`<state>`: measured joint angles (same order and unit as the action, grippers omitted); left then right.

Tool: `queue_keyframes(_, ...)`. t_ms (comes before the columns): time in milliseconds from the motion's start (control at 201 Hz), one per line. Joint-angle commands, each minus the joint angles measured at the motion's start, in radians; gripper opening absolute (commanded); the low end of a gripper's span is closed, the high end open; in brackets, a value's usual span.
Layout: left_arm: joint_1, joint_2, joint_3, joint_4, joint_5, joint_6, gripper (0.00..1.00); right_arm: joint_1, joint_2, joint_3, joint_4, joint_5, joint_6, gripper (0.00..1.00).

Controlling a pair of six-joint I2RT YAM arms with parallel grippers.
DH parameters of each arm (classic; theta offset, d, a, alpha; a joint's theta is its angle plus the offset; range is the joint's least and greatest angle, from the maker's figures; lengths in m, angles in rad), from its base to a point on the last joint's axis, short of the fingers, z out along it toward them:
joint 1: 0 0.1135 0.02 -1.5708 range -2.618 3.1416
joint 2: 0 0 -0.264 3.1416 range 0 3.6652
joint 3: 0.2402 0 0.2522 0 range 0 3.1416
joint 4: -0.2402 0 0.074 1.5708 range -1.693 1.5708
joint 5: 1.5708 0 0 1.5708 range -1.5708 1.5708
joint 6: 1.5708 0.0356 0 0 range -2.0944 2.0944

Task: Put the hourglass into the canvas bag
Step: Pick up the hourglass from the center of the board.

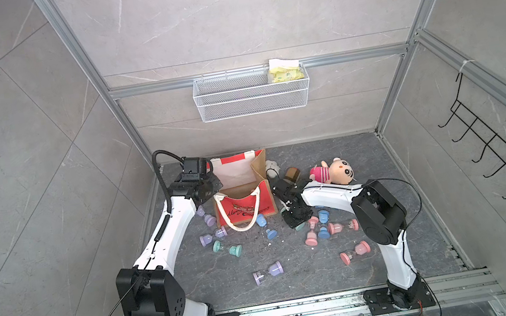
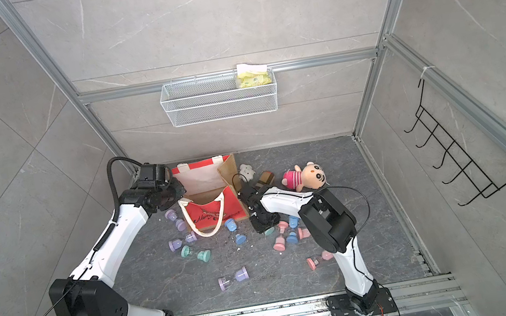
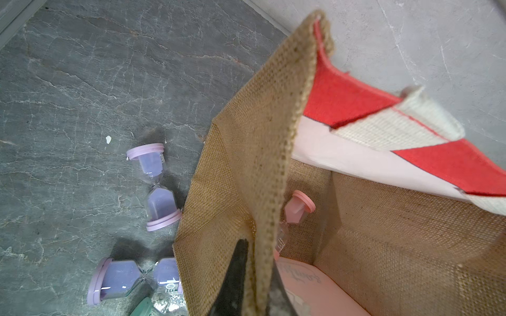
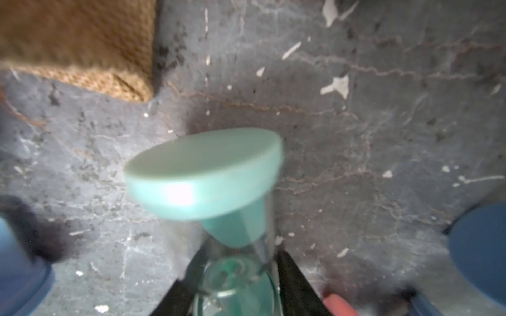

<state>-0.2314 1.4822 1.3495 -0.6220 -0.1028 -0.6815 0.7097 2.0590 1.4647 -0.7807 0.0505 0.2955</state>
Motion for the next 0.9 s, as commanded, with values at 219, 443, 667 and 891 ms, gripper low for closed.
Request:
queue_keyframes(219,-0.006,-0.016,0.027,0.034,0.006,-0.002,0.07,0.006,-0.025,-0.034,-0.01,-0.041,0.032,0.21)
queue_keyframes(443,-0.005,-0.02,0.022,0.032,0.043,0.002,0.07,-0.002,-0.103,-0.049,0.01,-0.056,0.06,0.12)
queue_keyframes(667,-0.007,-0.026,0.031,0.028,0.055,0.005,0.07,-0.039,-0.188,-0.074,0.023,-0.098,0.099,0.05)
queue_keyframes(891,-0.015,-0.023,0.038,0.028,0.072,0.001,0.07,-0.074,-0.298,-0.107,0.028,-0.11,0.154,0.0)
